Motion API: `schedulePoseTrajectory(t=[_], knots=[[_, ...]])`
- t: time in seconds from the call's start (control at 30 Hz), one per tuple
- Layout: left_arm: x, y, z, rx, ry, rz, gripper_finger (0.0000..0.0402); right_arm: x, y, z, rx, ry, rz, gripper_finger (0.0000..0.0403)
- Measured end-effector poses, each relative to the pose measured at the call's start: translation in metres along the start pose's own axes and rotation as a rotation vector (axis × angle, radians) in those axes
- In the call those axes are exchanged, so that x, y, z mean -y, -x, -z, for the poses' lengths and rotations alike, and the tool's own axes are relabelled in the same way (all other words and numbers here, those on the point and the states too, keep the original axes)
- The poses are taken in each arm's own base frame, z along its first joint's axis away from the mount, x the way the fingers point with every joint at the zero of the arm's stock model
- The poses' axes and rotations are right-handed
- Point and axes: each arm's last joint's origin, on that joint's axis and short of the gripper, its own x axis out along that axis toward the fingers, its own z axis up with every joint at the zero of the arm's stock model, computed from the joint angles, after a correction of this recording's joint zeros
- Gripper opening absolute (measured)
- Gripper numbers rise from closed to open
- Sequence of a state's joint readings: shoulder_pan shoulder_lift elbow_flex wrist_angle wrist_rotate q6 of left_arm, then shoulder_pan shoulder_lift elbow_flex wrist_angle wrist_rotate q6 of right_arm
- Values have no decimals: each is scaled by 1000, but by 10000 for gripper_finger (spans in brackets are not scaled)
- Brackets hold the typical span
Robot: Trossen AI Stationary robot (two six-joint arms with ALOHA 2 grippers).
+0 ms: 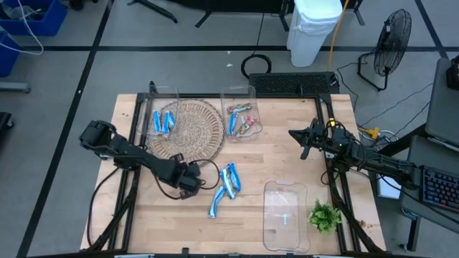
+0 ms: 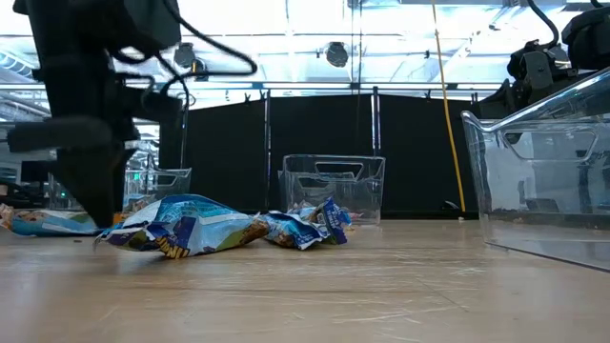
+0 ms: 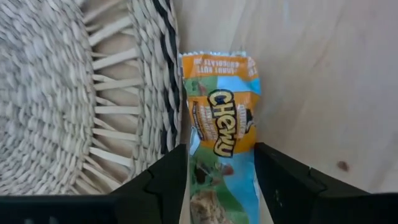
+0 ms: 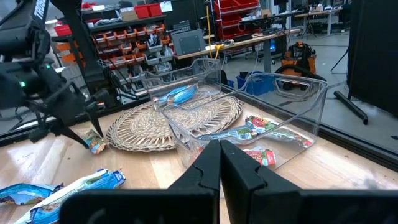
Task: Pick and place Granola Bars by type
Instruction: Put the yellow granola bar into the top left transparent bin
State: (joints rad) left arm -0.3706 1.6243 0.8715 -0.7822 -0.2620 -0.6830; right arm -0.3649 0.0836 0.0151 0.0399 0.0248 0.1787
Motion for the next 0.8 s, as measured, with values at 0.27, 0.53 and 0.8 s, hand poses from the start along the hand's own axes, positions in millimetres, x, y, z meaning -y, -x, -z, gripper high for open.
schedulePoseTrajectory(t=[0.27, 0.53, 0.8], knots=[[4, -10, 0, -36, -7, -16, 191, 0, 0, 0, 0, 0, 0, 0], [4, 0, -2, -3, 26, 54, 127, 0, 0, 0, 0, 0, 0, 0], [3, 16, -8, 84, 21, 146, 13, 0, 0, 0, 0, 0, 0, 0]])
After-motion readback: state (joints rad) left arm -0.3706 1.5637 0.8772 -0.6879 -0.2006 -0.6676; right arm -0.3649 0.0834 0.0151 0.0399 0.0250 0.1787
